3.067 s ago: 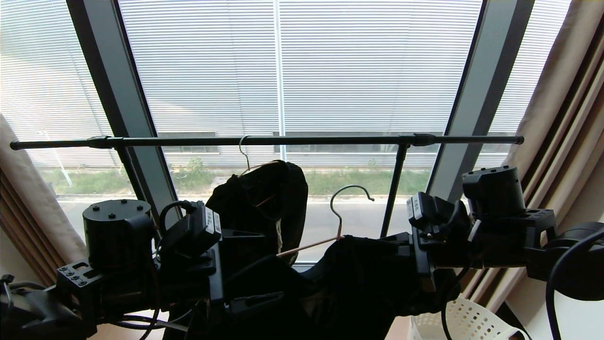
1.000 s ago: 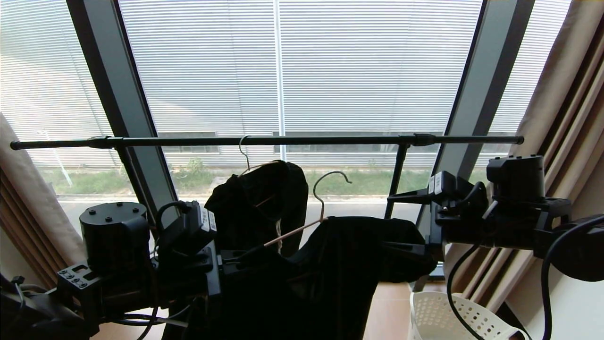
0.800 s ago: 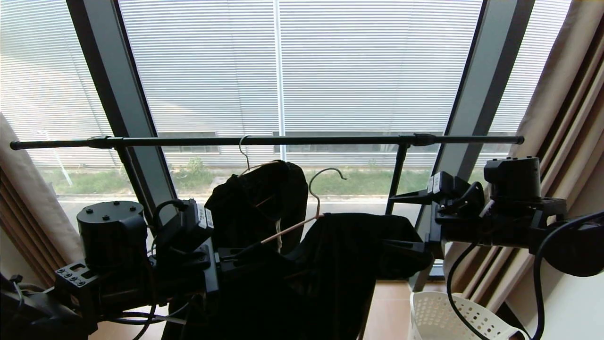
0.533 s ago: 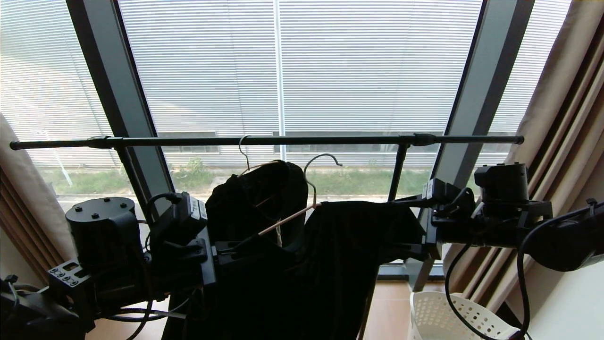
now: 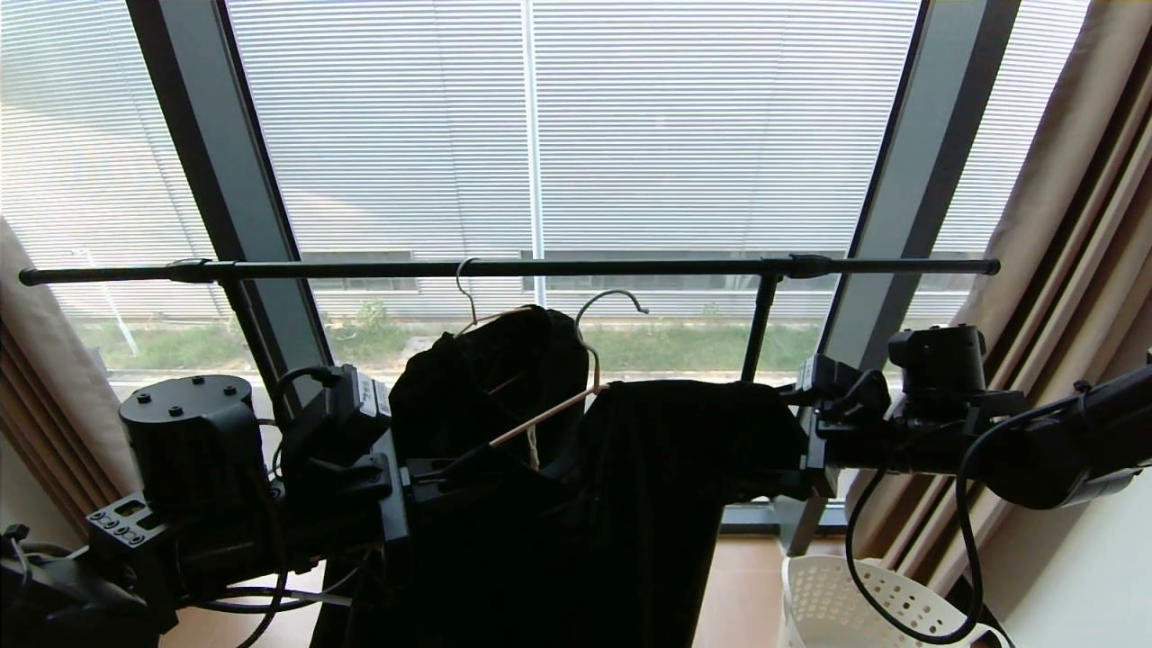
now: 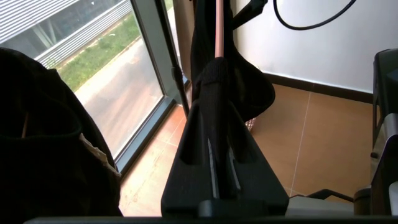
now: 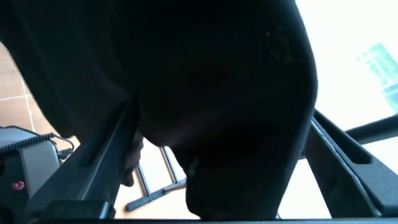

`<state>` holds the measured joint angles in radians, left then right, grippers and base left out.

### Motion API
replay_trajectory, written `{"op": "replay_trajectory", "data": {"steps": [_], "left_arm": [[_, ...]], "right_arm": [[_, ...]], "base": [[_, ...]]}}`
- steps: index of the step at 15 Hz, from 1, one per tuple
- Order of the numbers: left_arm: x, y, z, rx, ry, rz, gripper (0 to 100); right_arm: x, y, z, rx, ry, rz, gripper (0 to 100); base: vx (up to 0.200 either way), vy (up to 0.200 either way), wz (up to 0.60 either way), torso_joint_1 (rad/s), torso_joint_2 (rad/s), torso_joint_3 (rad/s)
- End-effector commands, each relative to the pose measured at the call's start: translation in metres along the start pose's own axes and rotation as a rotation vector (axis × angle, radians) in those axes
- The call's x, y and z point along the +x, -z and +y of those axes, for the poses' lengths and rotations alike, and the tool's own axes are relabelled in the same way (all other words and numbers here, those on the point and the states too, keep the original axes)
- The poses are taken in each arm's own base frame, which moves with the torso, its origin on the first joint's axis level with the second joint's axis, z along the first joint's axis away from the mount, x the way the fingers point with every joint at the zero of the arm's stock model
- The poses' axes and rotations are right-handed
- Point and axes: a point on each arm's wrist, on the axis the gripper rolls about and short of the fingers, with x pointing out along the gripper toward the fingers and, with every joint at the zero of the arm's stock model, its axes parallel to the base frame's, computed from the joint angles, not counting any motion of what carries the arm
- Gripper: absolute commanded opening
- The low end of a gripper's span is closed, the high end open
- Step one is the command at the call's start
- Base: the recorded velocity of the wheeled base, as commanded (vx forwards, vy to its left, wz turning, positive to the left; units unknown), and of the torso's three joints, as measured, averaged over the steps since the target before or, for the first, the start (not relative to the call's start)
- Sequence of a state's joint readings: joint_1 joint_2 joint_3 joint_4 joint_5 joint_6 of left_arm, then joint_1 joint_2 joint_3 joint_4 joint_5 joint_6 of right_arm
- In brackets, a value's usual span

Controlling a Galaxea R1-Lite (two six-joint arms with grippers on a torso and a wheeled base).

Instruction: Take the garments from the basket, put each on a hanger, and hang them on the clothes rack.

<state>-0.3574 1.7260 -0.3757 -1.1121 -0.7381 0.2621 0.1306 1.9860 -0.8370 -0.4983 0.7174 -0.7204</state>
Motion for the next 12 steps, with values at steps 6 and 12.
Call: {"op": "replay_trajectory", "data": {"steps": [6, 12], "left_arm": [[0.0, 0.0, 0.0, 0.001, -0.001, -0.001, 0], [0.0, 0.0, 0.001, 0.002, -0.004, -0.002, 0]], "right_arm": [[0.003, 0.003, -0.005, 0.006, 0.007, 0.001, 0], [-0.006, 0.009, -0.022, 0.018, 0.06, 0.005, 0]], "base": [[0.0, 0.0, 0.0, 0.0, 0.0, 0.0], [0.0, 0.0, 0.0, 0.0, 0.0, 0.0]]}}
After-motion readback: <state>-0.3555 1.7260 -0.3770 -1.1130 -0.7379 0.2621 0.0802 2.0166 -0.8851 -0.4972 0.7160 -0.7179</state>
